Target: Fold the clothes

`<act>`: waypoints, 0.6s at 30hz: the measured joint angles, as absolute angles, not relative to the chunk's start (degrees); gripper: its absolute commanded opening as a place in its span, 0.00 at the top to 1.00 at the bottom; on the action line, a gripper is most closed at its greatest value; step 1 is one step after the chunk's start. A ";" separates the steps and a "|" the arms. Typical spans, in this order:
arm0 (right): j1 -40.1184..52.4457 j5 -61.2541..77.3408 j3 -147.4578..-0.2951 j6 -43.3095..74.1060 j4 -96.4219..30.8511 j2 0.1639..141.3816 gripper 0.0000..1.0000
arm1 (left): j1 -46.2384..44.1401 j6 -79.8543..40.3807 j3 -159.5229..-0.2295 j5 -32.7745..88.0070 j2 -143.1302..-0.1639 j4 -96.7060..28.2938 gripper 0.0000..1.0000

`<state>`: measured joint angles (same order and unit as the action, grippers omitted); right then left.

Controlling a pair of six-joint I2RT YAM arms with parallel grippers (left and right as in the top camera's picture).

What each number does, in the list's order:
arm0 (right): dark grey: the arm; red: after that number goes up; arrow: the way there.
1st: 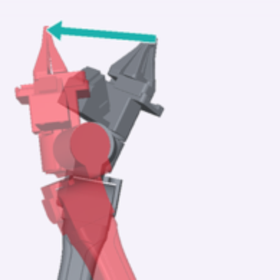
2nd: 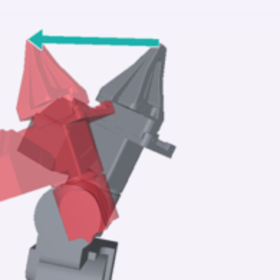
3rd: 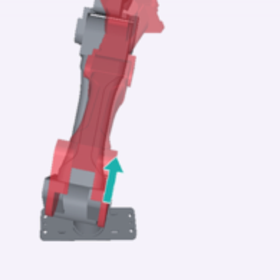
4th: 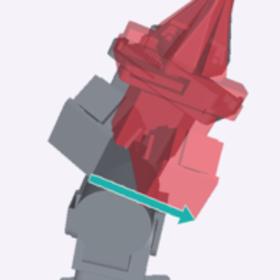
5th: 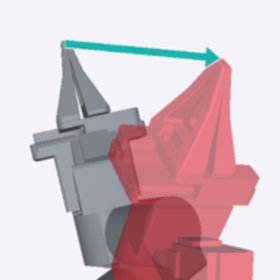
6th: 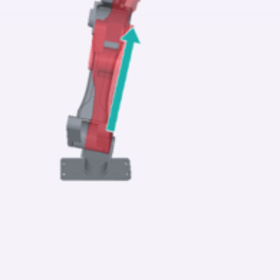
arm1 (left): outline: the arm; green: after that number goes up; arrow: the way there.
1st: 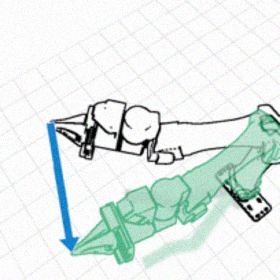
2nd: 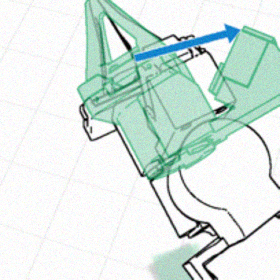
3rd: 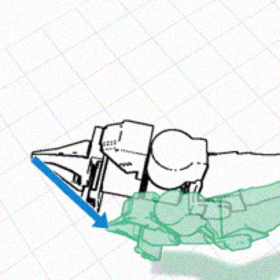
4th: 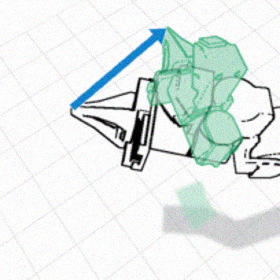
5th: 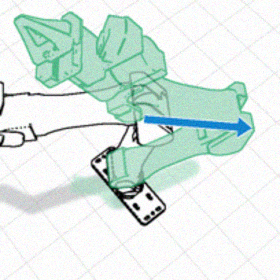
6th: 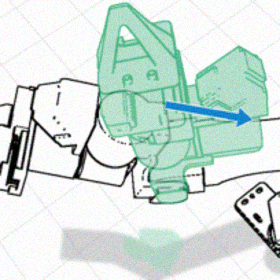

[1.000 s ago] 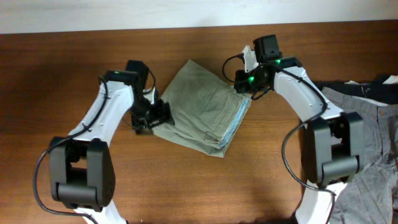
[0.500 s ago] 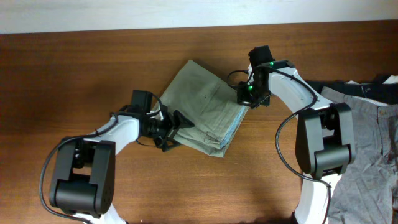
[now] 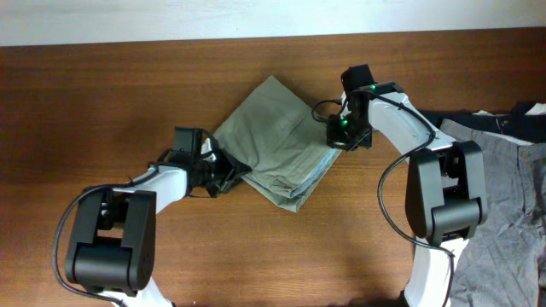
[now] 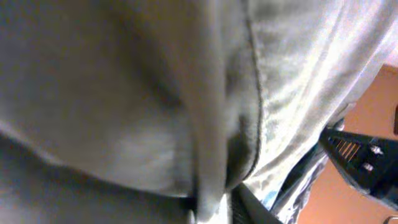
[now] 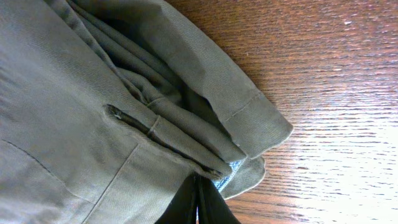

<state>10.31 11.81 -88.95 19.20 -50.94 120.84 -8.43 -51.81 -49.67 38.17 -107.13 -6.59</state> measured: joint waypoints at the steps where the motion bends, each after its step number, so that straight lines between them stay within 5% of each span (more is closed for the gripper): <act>1: 10.31 11.81 -88.95 19.20 -51.24 120.84 0.93 | -7.99 -51.59 -49.98 39.03 -107.00 -7.09 0.44; 4: 10.31 11.81 -88.95 19.11 -51.90 120.84 0.93 | -7.20 -50.50 -50.85 39.75 -106.21 -8.34 0.20; 9: 10.31 11.77 -88.95 19.09 -51.81 120.84 0.93 | -10.09 -50.59 -50.92 36.32 -105.95 -3.46 0.22; 12: 10.31 11.57 -88.95 19.05 -51.81 120.84 0.93 | -14.09 -52.47 -51.16 32.05 -105.97 -3.20 0.71; 16: 10.31 11.57 -88.95 19.00 -52.14 120.84 0.96 | -14.31 -53.78 -50.59 30.33 -107.18 -3.75 0.99; 18: 10.31 11.57 -88.95 18.96 -52.75 120.84 0.96 | -14.15 -52.34 -50.57 30.22 -107.39 -3.79 0.99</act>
